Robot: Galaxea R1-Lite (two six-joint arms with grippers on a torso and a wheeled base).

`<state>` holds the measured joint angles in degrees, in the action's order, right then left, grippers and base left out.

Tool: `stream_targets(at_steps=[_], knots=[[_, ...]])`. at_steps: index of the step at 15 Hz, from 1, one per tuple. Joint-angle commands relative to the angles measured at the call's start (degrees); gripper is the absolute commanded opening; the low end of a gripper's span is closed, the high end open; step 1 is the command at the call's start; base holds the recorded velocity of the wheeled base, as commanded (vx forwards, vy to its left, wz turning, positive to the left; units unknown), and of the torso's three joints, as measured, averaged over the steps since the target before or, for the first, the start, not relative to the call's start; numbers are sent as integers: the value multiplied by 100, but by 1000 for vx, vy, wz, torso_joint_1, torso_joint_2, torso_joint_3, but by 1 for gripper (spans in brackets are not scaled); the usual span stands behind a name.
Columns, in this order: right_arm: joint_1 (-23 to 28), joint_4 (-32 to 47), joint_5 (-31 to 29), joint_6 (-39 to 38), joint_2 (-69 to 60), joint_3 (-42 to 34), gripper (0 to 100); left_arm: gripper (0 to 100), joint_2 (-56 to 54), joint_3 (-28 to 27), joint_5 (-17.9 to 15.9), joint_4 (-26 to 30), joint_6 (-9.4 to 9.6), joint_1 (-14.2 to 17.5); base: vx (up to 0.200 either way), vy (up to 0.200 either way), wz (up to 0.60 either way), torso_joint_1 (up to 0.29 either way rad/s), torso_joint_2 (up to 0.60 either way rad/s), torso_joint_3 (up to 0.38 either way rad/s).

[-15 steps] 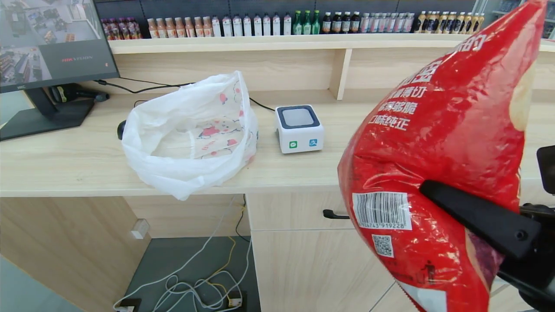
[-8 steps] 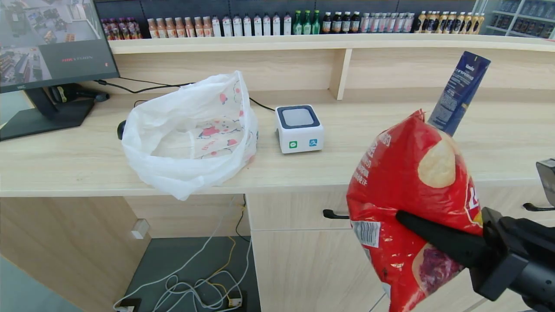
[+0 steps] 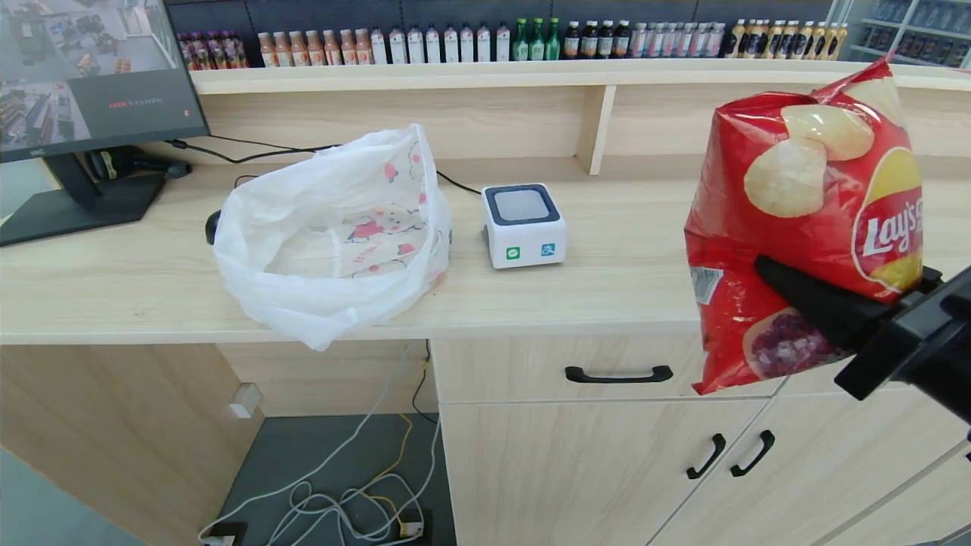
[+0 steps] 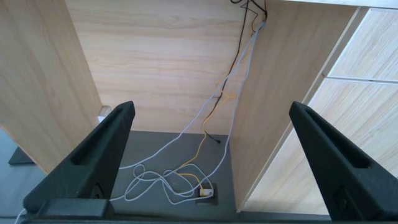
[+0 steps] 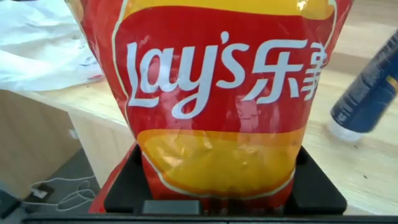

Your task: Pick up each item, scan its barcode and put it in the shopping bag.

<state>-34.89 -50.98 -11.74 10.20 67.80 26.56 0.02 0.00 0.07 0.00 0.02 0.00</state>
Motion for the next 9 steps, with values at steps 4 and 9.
stream_targets(at_steps=[4,9], knots=[[-9,-404,-830,87,163,7,0,100,-2,0,1,0,-2,-9,0,0,0,0,0,0],[26,-2311,-856,131,1807,385,0,100,-2,0,1,0,6,-9,0,0,0,0,0,0]])
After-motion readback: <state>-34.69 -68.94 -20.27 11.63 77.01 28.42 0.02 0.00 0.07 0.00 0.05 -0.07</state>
